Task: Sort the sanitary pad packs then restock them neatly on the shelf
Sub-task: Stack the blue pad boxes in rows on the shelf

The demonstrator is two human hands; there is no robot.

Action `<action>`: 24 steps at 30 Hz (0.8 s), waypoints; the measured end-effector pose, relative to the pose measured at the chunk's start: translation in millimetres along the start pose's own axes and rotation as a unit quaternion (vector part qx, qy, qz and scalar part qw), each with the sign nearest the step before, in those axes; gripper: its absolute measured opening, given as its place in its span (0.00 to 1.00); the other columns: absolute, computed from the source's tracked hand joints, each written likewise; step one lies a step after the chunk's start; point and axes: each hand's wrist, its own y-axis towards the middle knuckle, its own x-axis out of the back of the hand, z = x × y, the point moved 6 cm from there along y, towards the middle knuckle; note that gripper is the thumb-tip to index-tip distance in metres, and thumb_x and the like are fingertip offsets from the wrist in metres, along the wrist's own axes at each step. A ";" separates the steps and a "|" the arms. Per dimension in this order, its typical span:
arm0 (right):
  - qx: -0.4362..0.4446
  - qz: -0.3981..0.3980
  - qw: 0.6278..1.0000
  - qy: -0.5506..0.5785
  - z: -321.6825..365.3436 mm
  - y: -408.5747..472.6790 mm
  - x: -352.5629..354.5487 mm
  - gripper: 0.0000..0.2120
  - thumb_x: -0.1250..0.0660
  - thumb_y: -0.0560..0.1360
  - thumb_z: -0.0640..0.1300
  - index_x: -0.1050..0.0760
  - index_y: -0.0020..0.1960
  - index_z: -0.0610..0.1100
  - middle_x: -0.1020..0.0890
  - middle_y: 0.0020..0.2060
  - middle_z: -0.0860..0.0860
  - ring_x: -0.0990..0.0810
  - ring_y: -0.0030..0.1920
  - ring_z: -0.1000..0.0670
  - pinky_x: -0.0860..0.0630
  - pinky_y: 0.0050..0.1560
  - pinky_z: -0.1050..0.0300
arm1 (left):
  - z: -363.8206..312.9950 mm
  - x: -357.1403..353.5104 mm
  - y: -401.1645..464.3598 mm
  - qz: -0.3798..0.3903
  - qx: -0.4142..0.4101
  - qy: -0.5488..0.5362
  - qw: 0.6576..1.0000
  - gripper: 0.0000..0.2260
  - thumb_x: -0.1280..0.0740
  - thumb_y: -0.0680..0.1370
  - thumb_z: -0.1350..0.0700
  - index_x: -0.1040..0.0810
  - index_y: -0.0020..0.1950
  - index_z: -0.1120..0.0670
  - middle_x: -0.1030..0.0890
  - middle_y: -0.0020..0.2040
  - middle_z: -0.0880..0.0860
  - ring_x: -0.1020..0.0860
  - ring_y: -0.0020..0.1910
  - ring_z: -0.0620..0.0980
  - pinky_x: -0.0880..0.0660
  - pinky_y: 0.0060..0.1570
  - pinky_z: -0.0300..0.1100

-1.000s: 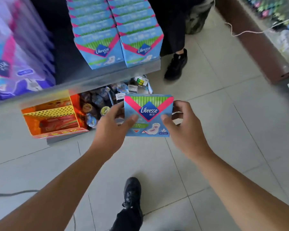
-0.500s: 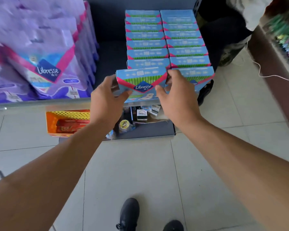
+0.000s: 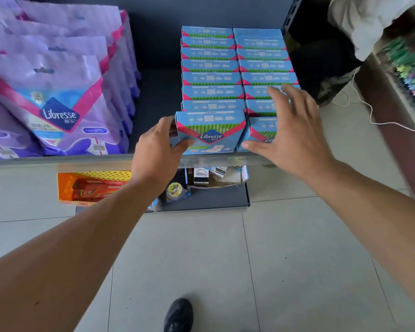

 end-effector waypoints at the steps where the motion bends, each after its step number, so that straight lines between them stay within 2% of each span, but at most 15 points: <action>1: -0.004 0.043 0.999 -0.003 -8.8 0.5 -3.7 0.50 0.29 0.64 0.67 0.43 0.77 0.45 0.40 0.75 0.43 0.42 0.75 0.41 0.41 0.71 0.35 | -1.1 -0.5 0.9 0.001 -0.002 0.005 1.000 0.19 0.28 0.76 0.50 0.26 0.64 0.53 0.19 0.57 0.50 0.21 0.54 0.47 0.22 0.52 0.43; 3: -0.004 0.114 0.993 -0.024 -20.1 1.3 -10.8 0.52 0.29 0.66 0.66 0.50 0.79 0.47 0.48 0.79 0.46 0.49 0.78 0.43 0.46 0.74 0.35 | -3.6 -3.1 2.9 0.005 -0.003 0.014 1.000 0.20 0.29 0.76 0.49 0.27 0.64 0.54 0.19 0.58 0.50 0.21 0.55 0.48 0.23 0.52 0.42; 5: 0.010 0.143 0.989 -0.040 -22.1 2.9 -14.0 0.50 0.30 0.69 0.64 0.53 0.79 0.47 0.52 0.79 0.48 0.54 0.79 0.46 0.48 0.75 0.38 | -5.8 -6.4 3.6 0.005 -0.004 0.020 1.000 0.19 0.29 0.76 0.49 0.28 0.64 0.54 0.20 0.58 0.51 0.21 0.55 0.48 0.23 0.52 0.43; 9: 0.028 0.141 0.988 -0.052 -19.3 8.9 -14.4 0.43 0.33 0.75 0.60 0.51 0.79 0.45 0.51 0.79 0.48 0.54 0.79 0.46 0.45 0.75 0.38 | -10.4 -10.0 1.4 -0.006 -0.022 0.039 0.999 0.19 0.30 0.77 0.49 0.29 0.64 0.55 0.21 0.59 0.52 0.21 0.55 0.51 0.22 0.52 0.50; 13: 0.027 0.143 0.987 -0.067 -18.2 9.2 -15.8 0.40 0.36 0.77 0.58 0.53 0.79 0.45 0.52 0.79 0.48 0.55 0.79 0.46 0.46 0.74 0.39 | -11.3 -11.7 1.0 -0.017 -0.034 0.059 0.998 0.19 0.31 0.78 0.49 0.30 0.63 0.56 0.21 0.59 0.54 0.21 0.53 0.55 0.22 0.50 0.51; 17: 0.027 0.146 0.986 -0.071 -17.8 9.2 -20.0 0.39 0.38 0.78 0.58 0.54 0.79 0.45 0.54 0.79 0.48 0.56 0.79 0.46 0.48 0.74 0.38 | -7.9 -19.7 1.7 0.003 -0.023 0.080 0.997 0.16 0.32 0.79 0.50 0.31 0.61 0.58 0.21 0.58 0.55 0.21 0.53 0.56 0.28 0.45 0.44; 19: 0.027 0.149 0.985 -0.079 -18.5 8.9 -22.5 0.39 0.39 0.79 0.58 0.56 0.79 0.44 0.55 0.79 0.48 0.57 0.79 0.45 0.49 0.75 0.38 | -6.9 -21.1 1.9 0.009 -0.015 0.083 0.996 0.17 0.33 0.79 0.50 0.31 0.62 0.58 0.21 0.58 0.55 0.21 0.53 0.55 0.29 0.45 0.43; 22: 0.026 0.146 0.986 -0.080 -19.0 7.2 -25.2 0.39 0.41 0.79 0.58 0.58 0.79 0.44 0.57 0.79 0.48 0.59 0.79 0.45 0.51 0.75 0.37 | -8.3 -23.6 2.8 0.027 -0.015 0.078 0.996 0.23 0.32 0.78 0.50 0.34 0.69 0.56 0.21 0.61 0.55 0.21 0.57 0.54 0.27 0.50 0.43; 24: 0.026 0.144 0.986 -0.081 -18.9 7.2 -26.0 0.40 0.41 0.79 0.59 0.59 0.79 0.44 0.58 0.79 0.48 0.60 0.79 0.45 0.52 0.75 0.37 | -10.3 -25.0 3.4 0.034 -0.019 0.077 0.996 0.31 0.31 0.77 0.48 0.41 0.75 0.54 0.23 0.64 0.54 0.23 0.61 0.54 0.25 0.56 0.48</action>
